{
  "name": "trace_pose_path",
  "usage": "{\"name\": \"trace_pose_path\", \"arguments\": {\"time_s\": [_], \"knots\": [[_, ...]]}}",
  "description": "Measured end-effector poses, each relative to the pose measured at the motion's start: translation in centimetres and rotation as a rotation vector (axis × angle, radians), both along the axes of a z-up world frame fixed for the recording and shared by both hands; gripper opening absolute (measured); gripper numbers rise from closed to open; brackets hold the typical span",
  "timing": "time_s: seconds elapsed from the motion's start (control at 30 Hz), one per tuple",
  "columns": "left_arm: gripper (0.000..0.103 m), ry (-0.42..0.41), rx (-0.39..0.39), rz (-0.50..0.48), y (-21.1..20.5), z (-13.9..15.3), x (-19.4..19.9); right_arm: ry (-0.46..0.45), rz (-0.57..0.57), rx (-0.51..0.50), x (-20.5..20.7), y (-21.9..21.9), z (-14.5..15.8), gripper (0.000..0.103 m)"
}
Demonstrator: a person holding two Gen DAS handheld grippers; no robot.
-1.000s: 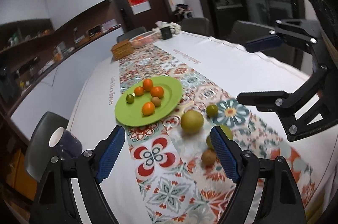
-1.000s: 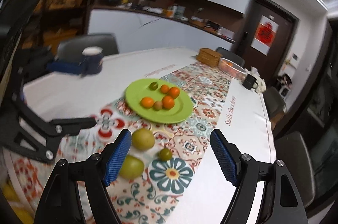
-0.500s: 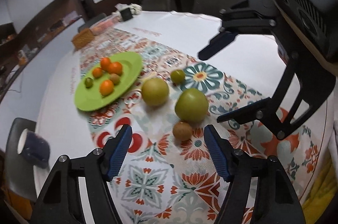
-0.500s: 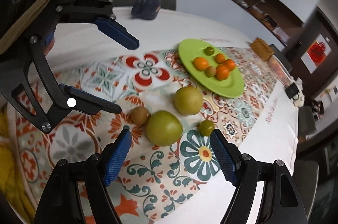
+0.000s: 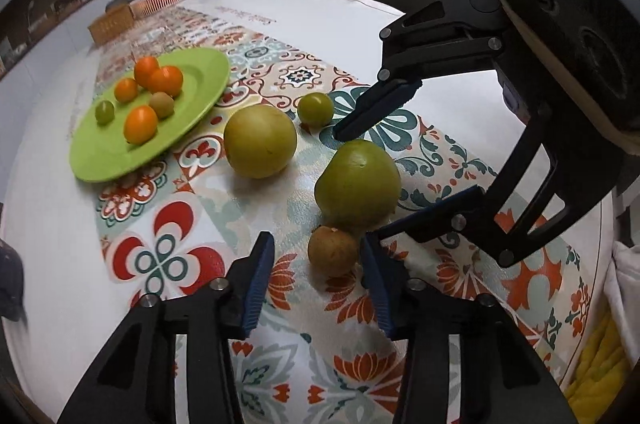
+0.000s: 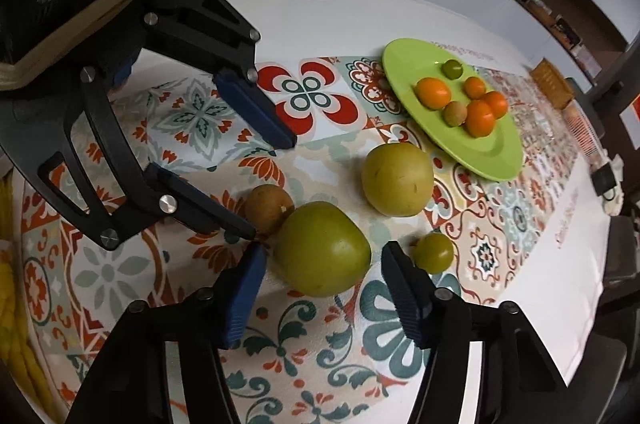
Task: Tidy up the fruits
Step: 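Grasp a brown fruit with the left tool while the right tool grasps a large green fruit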
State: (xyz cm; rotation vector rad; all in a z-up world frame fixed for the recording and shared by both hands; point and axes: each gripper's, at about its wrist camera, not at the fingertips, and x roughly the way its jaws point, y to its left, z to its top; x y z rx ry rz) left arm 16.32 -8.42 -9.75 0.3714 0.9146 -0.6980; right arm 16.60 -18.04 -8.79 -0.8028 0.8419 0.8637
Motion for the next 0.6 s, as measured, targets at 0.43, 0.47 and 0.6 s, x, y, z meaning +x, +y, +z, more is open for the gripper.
{"name": "trace_pose_path", "arguments": {"time_s": [0.43,0.47,0.6], "knots": [[0.028,0.069,-0.058,0.087,0.5,-0.8,0.5,0.021,-0.059,0.076,0.8,-0.5,-0.6,0.052],[0.028,0.072,-0.062,0.099,0.6,-0.7,0.3,0.021,-0.071,0.085,0.8,-0.6,-0.6,0.052],[0.028,0.065,-0.07,0.176,1.4,-0.3,-0.4,0.046,-0.158,0.153,0.6,-1.3,-0.5,0.052]]}}
